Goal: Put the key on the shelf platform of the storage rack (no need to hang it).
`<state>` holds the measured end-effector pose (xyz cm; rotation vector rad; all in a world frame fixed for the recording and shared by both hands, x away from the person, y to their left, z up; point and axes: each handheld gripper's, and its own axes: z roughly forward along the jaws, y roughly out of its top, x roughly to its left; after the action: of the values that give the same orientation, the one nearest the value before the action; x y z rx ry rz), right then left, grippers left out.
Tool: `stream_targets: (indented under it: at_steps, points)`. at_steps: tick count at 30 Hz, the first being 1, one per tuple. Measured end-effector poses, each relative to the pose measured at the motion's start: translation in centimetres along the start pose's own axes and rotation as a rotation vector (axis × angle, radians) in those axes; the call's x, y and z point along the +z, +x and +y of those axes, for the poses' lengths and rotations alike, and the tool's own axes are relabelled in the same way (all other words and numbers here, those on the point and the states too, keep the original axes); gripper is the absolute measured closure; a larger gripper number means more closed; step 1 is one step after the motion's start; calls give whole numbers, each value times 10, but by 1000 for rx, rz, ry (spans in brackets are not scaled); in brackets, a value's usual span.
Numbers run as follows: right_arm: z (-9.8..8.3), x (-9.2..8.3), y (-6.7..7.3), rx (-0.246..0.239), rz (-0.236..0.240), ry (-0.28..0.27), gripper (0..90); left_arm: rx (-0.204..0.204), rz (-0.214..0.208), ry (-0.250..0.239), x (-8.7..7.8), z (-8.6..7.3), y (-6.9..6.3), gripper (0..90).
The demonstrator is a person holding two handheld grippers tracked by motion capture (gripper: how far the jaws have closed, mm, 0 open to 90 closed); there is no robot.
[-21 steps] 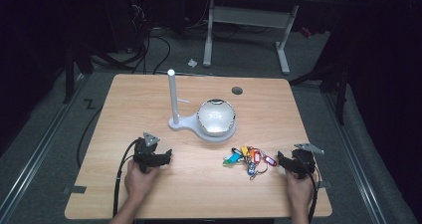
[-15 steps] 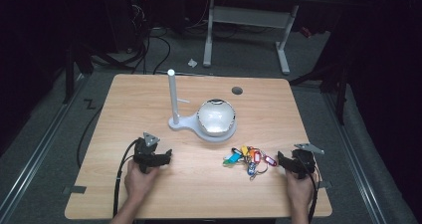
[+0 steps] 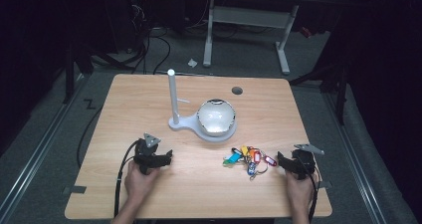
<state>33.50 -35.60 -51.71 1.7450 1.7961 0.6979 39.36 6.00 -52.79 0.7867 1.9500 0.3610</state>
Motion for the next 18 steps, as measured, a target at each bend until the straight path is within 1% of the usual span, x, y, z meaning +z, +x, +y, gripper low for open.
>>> stream_targets:
  at_steps: [3, 6, 8, 9, 10, 12, 15, 17, 18]
  points:
    - [0, 0, 0, -2, 2, 0, 284, -1, 1, 0, 0, 0, 0, 196]
    - [0, 0, 0, -11, 13, 3, 284, -1, 1, -1, 0, 0, 0, 196]
    - [0, 0, 1, -25, 27, 4, 281, 6, -1, 0, 0, 0, 0, 196]
    - [0, 0, 1, -25, 27, 4, 281, 18, -7, 2, 0, 0, 1, 196]
    - [0, 1, 0, -33, 31, -1, 278, 20, -8, 2, 0, 0, 1, 196]
    - [1, 0, 0, -34, 39, 3, 278, 19, -8, 2, 0, 0, 1, 196]
    - [1, 0, -1, -35, 42, 7, 290, 18, -8, 2, 0, 1, 1, 196]
    - [1, -2, -1, -33, 44, 15, 327, 20, -8, 2, 0, 1, 1, 196]
    - [1, -4, -1, -24, 50, 19, 348, 20, -8, 2, 0, 1, 1, 196]
